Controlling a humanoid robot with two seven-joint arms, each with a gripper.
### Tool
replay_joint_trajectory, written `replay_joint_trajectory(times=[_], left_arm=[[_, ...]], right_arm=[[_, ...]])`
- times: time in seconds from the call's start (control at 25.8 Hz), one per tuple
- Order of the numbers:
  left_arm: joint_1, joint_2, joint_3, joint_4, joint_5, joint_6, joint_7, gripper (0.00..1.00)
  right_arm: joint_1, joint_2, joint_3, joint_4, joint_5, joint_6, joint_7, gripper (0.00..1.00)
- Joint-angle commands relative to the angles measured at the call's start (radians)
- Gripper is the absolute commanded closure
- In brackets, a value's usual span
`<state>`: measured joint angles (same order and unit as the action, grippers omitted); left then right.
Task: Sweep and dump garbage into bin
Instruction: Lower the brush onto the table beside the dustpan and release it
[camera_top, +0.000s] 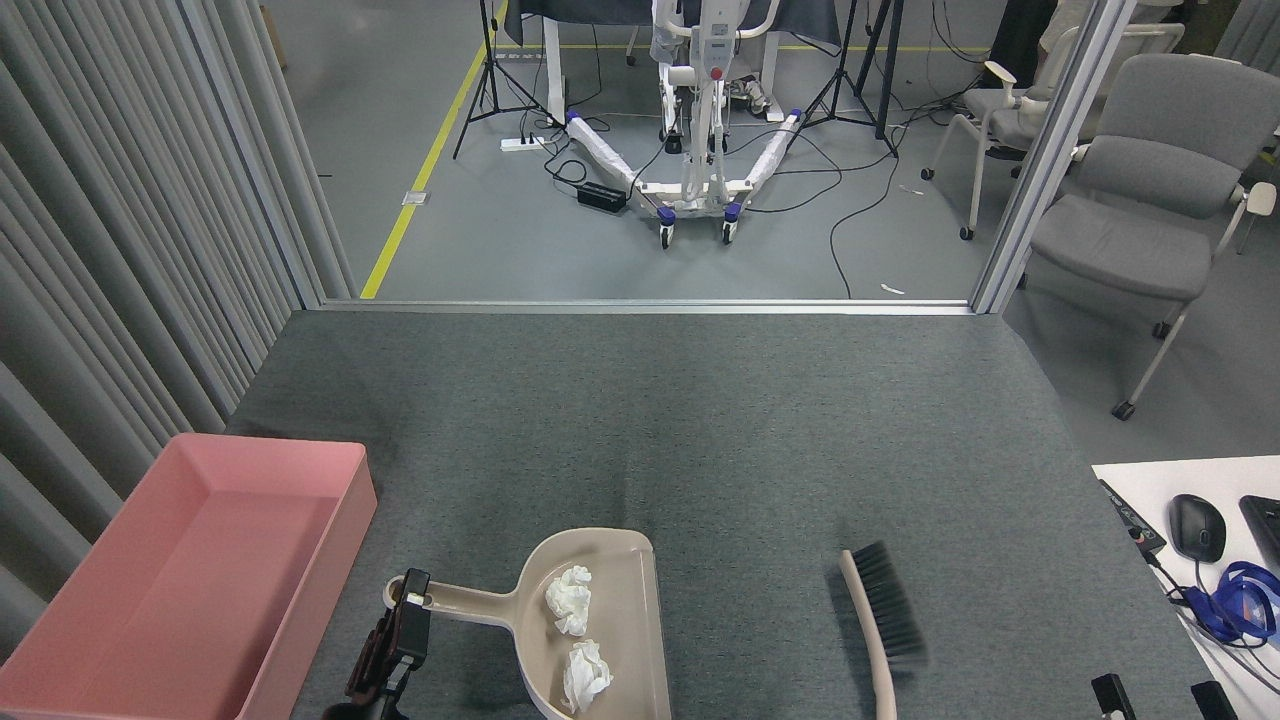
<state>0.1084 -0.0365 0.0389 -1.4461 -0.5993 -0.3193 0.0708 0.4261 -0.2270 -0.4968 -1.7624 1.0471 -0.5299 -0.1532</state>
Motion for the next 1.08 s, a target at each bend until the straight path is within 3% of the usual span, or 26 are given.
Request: replay_joint_trajectory(times=[0.0,0.54,1.05], left_arm=[[-0.001,0.0,0.002,-0.007,0.018,0.005,0.0,1.0],[0.001,0.01,0.002,-0.066,0.237,0.091,-0.068,1.0],[0.016,0.0,0.006,-0.094,0.293,0.06,-0.052,1.0]], right_arm=[[-0.001,-0.035,-0.022,-0.002,-0.039,-0.002,0.014,0.02],[0.01,-0.025,-0.016,0.021,-0.036,-0.004,0.015,0.02],[0.013,-0.023,-0.019,0.06,-0.024,-0.01,0.015,0.02]])
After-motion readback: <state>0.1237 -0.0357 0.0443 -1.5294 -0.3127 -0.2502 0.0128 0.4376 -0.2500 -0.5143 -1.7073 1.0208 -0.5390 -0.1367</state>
